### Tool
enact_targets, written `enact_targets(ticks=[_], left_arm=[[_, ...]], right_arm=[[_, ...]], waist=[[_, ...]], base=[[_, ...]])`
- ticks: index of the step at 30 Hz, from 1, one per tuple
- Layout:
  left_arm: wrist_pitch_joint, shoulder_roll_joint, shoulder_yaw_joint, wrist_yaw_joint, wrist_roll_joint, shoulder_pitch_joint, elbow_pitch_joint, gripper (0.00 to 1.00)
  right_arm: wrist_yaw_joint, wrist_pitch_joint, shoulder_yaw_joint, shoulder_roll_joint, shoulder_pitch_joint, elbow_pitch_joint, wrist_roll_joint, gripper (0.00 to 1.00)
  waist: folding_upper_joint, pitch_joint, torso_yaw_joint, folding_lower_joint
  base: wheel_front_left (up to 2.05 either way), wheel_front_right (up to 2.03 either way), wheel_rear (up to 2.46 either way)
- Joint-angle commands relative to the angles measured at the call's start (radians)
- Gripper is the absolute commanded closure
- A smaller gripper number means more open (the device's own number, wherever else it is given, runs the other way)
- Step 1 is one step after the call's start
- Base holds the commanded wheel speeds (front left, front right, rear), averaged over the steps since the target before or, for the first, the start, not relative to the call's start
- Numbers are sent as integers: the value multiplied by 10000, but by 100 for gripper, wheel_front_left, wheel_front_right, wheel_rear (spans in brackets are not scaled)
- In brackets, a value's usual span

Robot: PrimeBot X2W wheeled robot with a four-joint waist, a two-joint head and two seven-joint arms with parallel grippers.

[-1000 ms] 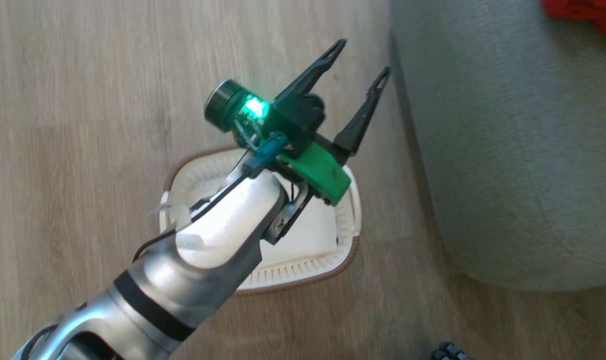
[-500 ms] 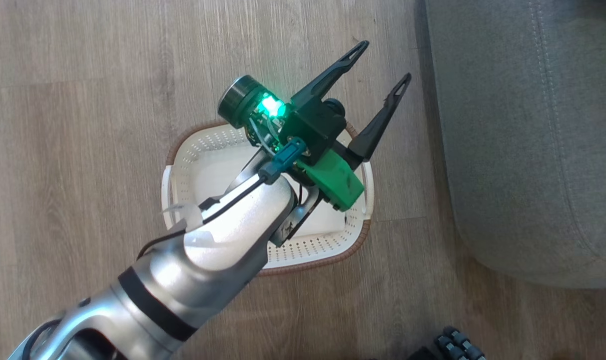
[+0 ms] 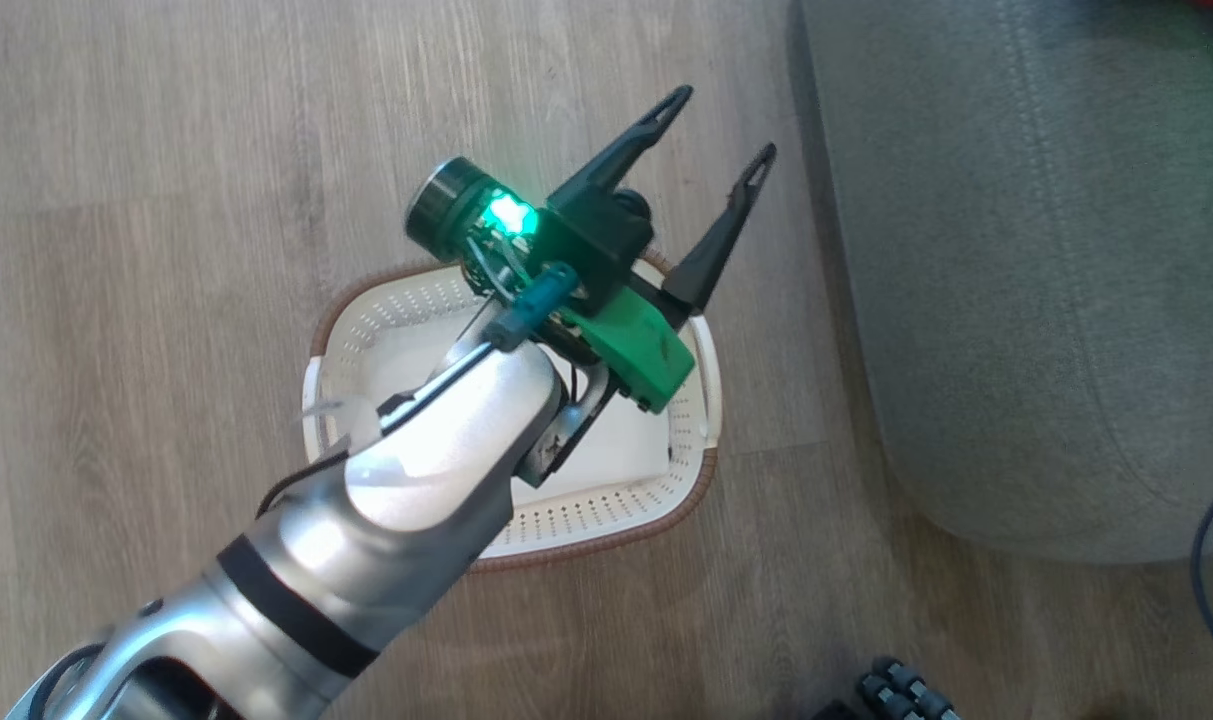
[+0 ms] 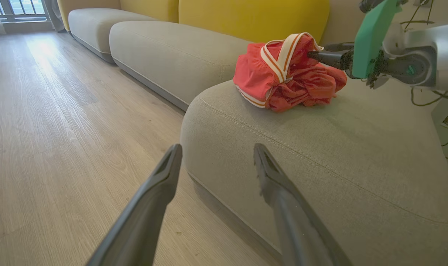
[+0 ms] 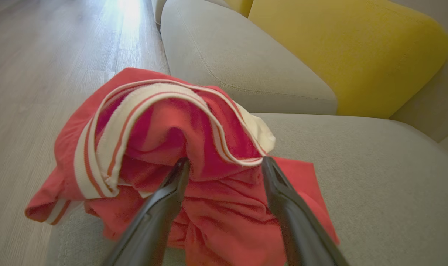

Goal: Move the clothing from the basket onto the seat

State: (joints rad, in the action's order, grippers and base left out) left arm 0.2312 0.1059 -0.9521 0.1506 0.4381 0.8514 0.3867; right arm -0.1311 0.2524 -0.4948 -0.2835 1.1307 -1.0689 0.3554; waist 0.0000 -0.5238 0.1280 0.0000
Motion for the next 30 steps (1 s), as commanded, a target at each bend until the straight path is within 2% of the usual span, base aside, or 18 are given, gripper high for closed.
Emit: enact_targets(ticks=[1, 9, 17, 23, 30], left_arm=[[118, 137, 436, 44, 193, -41, -296, 0], [237, 294, 814, 39, 516, -433, -251, 0], [297, 374, 1751, 532, 817, -1071, -331, 0], [303, 565, 2632, 928, 802, -1995, -391, 0], [305, 929, 3566, 1125, 841, -3307, -520, 0]], right_arm=[[4, 92, 244, 94, -215, 443, -198, 0], [4, 92, 1485, 546, -1291, 1294, -1454, 0], [4, 93, 2844, 474, -1950, 2216, -2345, 0], [4, 93, 3457, 378, -2619, 2806, -2947, 0], [4, 93, 3868, 800, -3706, 3556, -3537, 0]], waist=[[0, 162, 137, 0], [0, 871, 464, 0], [0, 1839, 460, 0], [0, 2896, 101, 0], [0, 3908, -563, 0]], base=[[0, 0, 0], [0, 0, 0], [0, 0, 0], [0, 0, 0], [0, 0, 0]])
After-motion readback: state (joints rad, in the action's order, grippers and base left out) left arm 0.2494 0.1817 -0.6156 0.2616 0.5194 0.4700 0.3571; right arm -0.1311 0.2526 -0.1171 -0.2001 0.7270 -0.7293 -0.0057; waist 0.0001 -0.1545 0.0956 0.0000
